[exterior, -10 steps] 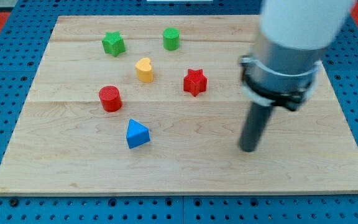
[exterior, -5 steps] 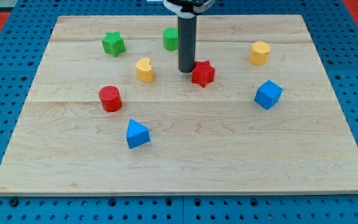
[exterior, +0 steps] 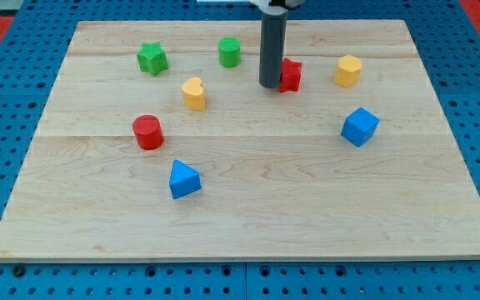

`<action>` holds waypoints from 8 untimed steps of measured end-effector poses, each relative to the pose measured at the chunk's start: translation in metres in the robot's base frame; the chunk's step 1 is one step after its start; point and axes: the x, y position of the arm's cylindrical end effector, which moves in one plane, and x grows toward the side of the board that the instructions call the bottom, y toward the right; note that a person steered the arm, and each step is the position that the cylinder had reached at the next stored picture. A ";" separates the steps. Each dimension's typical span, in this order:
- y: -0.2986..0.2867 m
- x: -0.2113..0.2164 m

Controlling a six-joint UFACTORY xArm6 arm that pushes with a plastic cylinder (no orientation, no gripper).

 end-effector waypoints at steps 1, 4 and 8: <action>0.007 -0.021; 0.002 0.024; 0.052 -0.073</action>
